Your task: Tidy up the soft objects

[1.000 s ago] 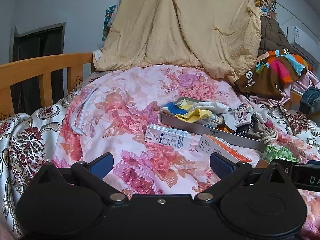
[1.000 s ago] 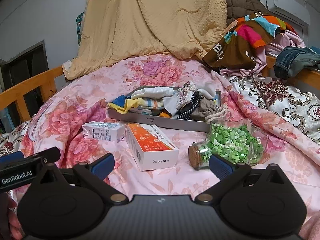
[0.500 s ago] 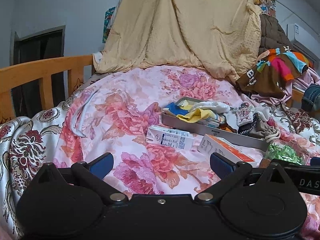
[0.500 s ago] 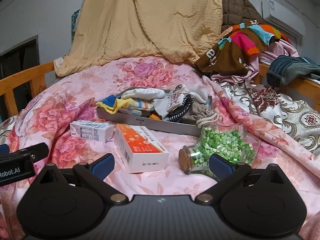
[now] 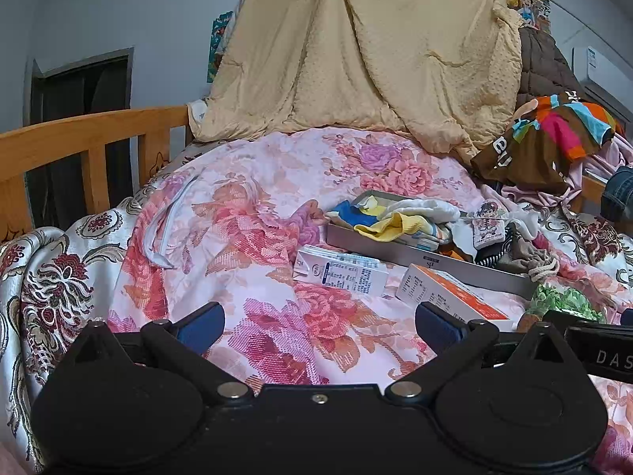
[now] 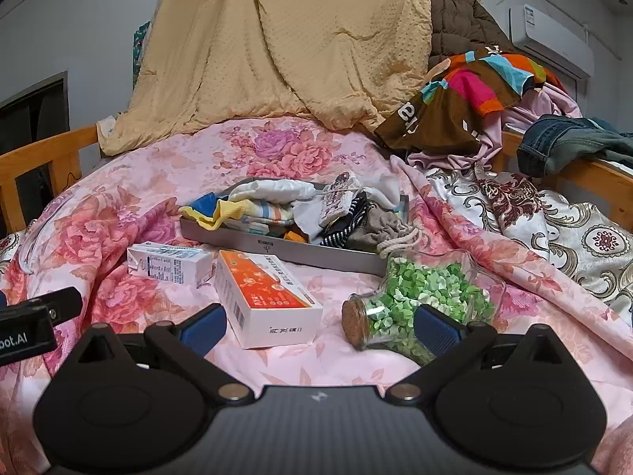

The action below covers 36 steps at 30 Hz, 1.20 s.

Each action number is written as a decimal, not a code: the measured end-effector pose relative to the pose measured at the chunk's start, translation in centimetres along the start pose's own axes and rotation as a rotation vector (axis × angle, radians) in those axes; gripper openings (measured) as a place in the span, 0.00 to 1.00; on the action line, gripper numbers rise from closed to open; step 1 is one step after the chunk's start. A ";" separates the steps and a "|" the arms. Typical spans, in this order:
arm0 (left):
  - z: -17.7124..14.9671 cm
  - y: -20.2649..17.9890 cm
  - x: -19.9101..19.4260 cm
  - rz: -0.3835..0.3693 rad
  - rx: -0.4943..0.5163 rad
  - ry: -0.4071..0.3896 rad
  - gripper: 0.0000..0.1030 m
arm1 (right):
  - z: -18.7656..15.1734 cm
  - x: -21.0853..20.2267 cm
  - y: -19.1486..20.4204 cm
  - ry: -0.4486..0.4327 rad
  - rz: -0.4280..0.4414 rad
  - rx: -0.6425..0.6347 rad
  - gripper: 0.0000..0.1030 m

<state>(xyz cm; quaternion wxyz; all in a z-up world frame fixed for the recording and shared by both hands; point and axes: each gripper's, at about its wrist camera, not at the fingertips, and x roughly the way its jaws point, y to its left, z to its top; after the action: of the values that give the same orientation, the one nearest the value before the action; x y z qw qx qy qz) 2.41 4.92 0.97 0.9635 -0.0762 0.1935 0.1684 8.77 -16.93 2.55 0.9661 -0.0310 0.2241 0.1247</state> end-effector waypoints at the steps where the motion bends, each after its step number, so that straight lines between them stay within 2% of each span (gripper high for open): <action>1: 0.0 0.0 0.0 0.000 0.000 0.000 0.99 | 0.0 0.0 0.0 0.000 0.001 -0.001 1.00; 36: -0.1 0.1 0.3 0.009 0.001 0.009 0.99 | -0.1 0.0 0.3 0.006 0.005 -0.020 1.00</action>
<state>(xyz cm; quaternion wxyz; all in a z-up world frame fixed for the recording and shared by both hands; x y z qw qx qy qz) 2.59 5.03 0.72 0.9619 -0.0759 0.1984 0.1722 8.62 -16.71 2.43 0.9647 -0.0402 0.2258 0.1294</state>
